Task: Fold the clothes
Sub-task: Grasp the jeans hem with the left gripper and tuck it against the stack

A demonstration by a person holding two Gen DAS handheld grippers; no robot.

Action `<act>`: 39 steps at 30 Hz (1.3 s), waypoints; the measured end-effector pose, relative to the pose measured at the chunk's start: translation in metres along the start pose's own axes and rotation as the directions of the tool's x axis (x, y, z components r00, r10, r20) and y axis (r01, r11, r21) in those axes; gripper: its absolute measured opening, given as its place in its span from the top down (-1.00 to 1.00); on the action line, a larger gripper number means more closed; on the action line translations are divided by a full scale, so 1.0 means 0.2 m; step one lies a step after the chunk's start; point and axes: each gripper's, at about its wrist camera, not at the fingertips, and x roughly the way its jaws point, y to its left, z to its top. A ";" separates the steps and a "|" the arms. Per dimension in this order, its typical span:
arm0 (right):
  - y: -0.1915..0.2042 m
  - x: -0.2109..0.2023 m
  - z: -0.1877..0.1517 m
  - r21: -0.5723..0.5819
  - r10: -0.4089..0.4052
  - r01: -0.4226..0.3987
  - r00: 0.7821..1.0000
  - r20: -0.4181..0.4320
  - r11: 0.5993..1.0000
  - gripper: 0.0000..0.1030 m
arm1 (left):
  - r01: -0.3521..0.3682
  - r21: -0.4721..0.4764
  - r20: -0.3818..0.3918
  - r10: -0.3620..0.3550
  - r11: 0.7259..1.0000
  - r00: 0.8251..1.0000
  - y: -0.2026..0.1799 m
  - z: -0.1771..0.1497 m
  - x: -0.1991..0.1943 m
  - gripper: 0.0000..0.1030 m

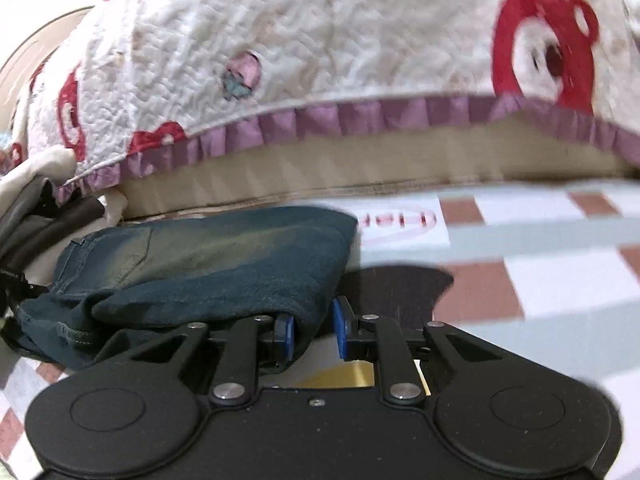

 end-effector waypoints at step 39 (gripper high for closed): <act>0.02 0.15 0.04 0.066 0.030 -0.028 0.999 -0.021 0.997 0.31 | -0.400 0.446 0.225 0.332 0.801 0.916 -0.32 -0.08 -0.18 0.12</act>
